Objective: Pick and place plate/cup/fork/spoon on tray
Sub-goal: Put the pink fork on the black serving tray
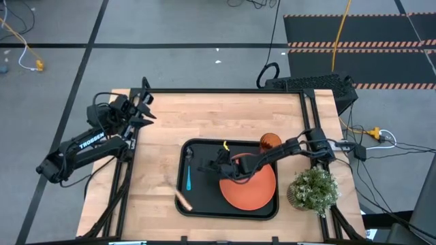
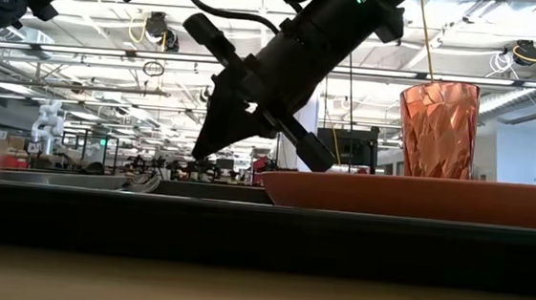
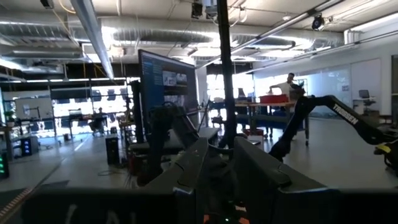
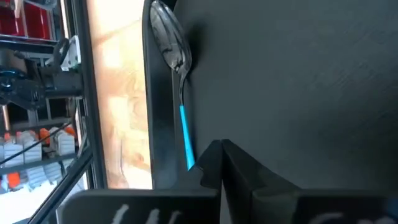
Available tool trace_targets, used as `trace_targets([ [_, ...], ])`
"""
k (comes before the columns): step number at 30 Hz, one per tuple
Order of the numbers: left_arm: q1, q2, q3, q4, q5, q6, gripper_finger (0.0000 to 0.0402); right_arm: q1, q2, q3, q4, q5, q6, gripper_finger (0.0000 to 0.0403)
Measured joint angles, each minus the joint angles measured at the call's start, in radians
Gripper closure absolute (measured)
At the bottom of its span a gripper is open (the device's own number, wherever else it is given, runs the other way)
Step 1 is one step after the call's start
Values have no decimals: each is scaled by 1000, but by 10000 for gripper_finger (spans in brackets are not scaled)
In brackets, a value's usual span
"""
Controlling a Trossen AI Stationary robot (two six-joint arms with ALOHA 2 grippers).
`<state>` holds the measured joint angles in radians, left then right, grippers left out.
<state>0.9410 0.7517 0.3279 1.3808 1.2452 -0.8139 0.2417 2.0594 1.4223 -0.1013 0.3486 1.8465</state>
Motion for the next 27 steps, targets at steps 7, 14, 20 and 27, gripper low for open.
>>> trace_targets([
  [7,29,0,0,29,-16,-5,321,-5,0,0,12,18,-36,401],
  [14,54,0,0,37,-19,-35,321,-7,-7,0,22,18,-222,402],
  [20,52,1,-5,24,-7,-37,321,-13,-50,2,105,85,-650,402],
  [27,32,29,-100,3,-64,48,321,-18,-68,2,312,97,-1157,403],
])
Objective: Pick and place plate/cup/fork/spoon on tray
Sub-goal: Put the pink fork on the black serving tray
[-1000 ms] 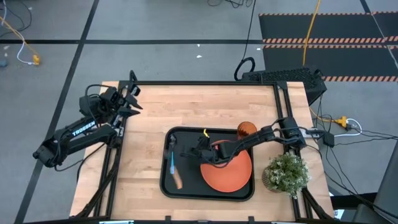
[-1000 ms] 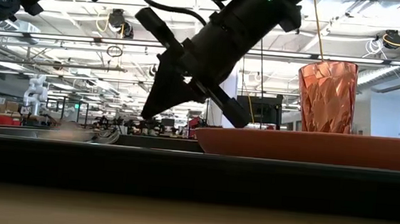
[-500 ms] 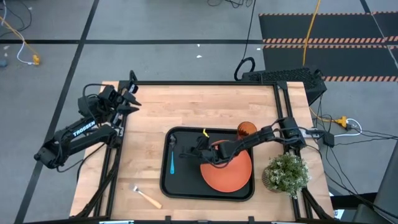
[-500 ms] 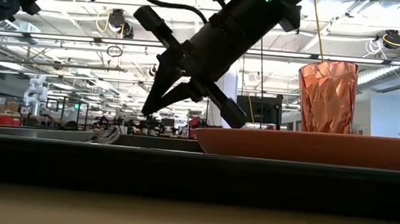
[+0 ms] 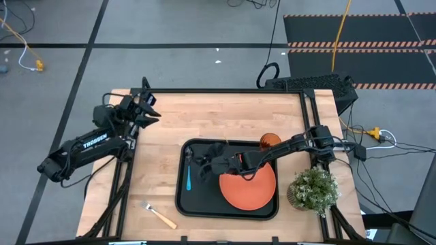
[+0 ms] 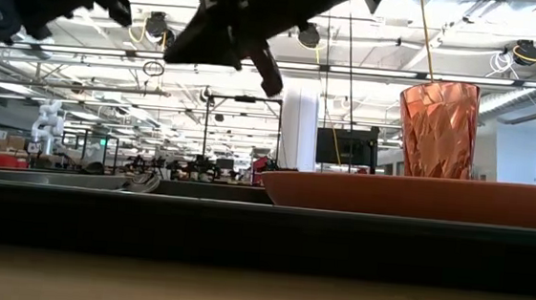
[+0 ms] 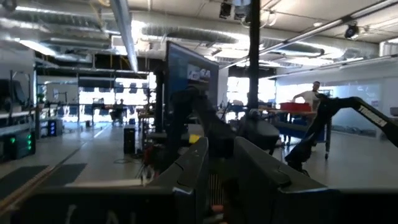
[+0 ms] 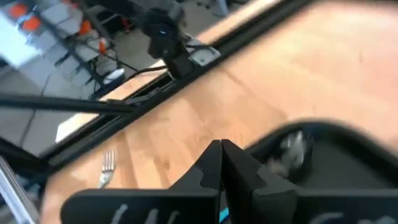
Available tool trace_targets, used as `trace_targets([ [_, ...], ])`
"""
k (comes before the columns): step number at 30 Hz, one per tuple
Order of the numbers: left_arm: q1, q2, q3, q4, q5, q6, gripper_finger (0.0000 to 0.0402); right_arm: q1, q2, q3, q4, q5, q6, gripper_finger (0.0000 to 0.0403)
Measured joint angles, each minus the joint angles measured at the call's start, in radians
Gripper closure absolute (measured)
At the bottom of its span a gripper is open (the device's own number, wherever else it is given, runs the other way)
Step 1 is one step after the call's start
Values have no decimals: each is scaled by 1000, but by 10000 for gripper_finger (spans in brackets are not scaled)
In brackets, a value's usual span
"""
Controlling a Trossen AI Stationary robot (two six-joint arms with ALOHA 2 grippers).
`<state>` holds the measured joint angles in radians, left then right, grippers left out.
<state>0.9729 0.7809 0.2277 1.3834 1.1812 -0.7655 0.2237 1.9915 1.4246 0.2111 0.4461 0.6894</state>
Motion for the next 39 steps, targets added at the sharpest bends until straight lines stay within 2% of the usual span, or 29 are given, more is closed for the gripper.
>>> trace_targets([
  [4,-3,0,-42,-2,-15,49,321,-4,1,0,39,-2,-231,403],
  [8,-60,-3,-49,-2,-10,41,321,-16,-6,0,84,8,-459,403],
  [13,-180,-3,-49,-2,-16,-9,321,-23,-45,-1,175,187,-679,403],
  [18,-321,-3,-40,-3,-99,-41,321,-19,-148,-1,184,350,-887,403],
  [22,-421,-4,1,-103,-151,5,321,-19,-238,-12,192,409,-1030,403],
  [25,-492,-4,61,-330,-194,147,321,-19,-313,-58,193,416,-1092,403],
  [28,-568,-4,163,-749,-296,418,321,-19,-390,-142,217,416,-1163,403],
  [30,-618,-1,264,-1129,-445,649,321,-22,-444,-212,274,414,-1234,403],
  [33,-701,38,461,-1647,-750,928,321,-26,-531,-321,425,414,-1362,403],
  [36,-792,109,637,-1989,-986,1014,321,-34,-619,-439,587,401,-1475,403],
  [39,-878,189,783,-2164,-1086,987,321,-54,-707,-561,726,303,-1521,403],
])
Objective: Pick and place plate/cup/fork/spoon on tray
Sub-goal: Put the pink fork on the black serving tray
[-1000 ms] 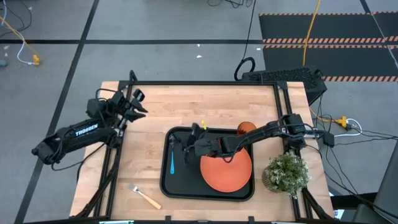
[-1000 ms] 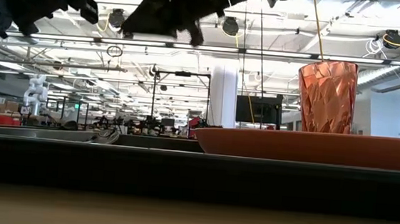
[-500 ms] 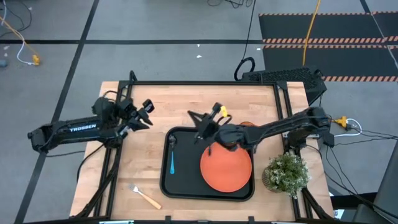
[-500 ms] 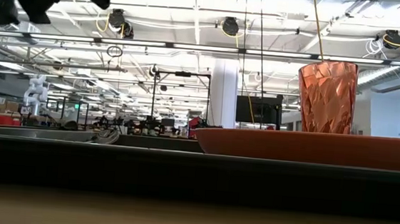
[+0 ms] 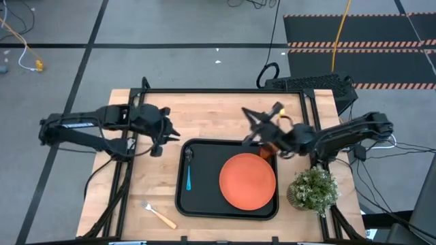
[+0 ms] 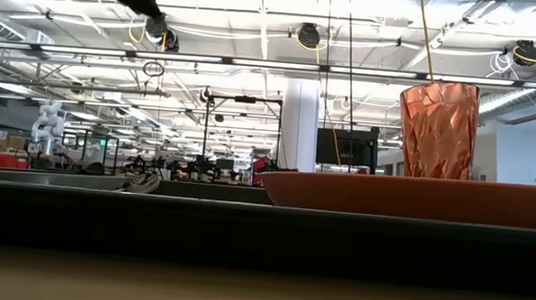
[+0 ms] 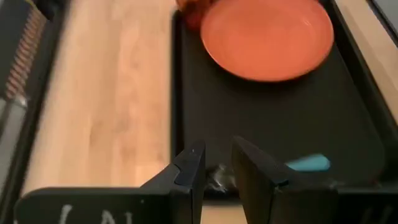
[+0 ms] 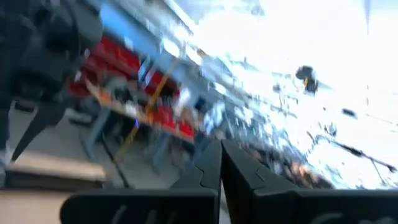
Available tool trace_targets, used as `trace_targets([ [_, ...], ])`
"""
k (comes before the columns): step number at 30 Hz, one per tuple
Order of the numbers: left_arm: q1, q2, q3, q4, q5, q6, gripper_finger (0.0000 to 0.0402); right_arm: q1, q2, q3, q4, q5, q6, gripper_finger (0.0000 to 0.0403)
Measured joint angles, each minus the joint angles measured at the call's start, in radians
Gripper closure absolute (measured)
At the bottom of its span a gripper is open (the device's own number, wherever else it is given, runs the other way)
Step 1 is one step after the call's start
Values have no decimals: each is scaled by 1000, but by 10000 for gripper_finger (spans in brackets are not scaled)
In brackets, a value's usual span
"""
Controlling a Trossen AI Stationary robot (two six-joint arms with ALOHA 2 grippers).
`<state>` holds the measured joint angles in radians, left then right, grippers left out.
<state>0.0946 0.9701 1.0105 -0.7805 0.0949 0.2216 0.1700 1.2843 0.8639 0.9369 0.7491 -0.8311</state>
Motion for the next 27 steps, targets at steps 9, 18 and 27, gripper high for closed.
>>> trace_targets([
  [9,-238,388,211,-514,-14,-261,321,-86,-211,-206,167,-210,-9,403],
  [18,-444,717,454,-549,95,-341,321,-167,-234,-223,147,-228,-18,403],
  [27,-583,872,704,-565,87,-617,316,-197,-233,-223,98,-227,66,403],
])
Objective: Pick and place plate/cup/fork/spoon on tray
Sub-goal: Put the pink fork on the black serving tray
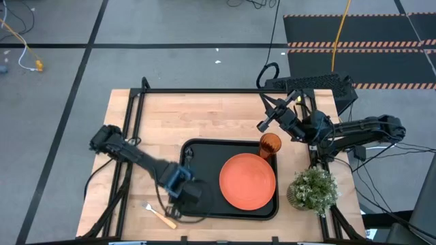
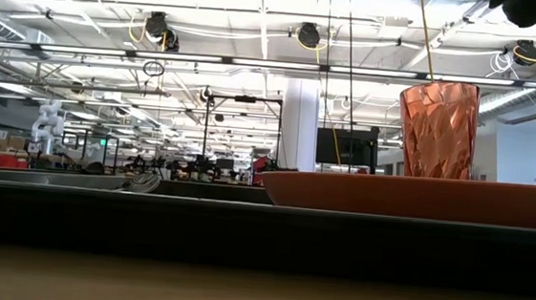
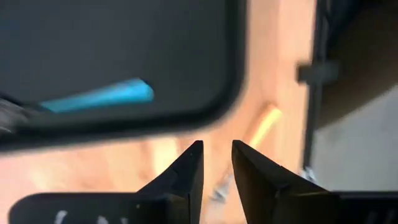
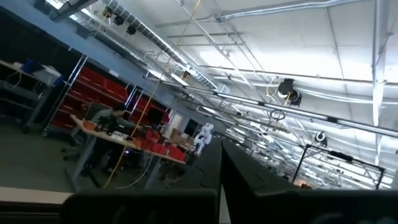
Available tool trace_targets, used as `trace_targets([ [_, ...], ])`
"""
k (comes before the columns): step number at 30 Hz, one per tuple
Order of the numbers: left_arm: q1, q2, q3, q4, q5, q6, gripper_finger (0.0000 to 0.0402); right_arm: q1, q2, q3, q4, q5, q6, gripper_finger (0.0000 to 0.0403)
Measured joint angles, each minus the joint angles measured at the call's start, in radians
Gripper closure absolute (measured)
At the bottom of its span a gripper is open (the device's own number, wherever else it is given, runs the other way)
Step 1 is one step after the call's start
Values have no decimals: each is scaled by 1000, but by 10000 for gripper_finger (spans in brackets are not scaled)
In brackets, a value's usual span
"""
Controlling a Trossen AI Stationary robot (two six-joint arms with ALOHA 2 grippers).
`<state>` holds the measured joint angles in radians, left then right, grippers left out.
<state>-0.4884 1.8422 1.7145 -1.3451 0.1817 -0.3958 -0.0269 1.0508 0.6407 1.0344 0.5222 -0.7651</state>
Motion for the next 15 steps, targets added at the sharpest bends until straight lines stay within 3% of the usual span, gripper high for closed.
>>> trace_targets([
  [4,-81,38,-25,-44,53,-83,285,11,-12,0,-58,1,36,403],
  [8,-145,77,-26,-78,12,-111,228,33,-48,0,-157,3,71,403],
  [15,-227,149,-26,38,6,-246,135,76,-151,0,-386,6,174,403],
])
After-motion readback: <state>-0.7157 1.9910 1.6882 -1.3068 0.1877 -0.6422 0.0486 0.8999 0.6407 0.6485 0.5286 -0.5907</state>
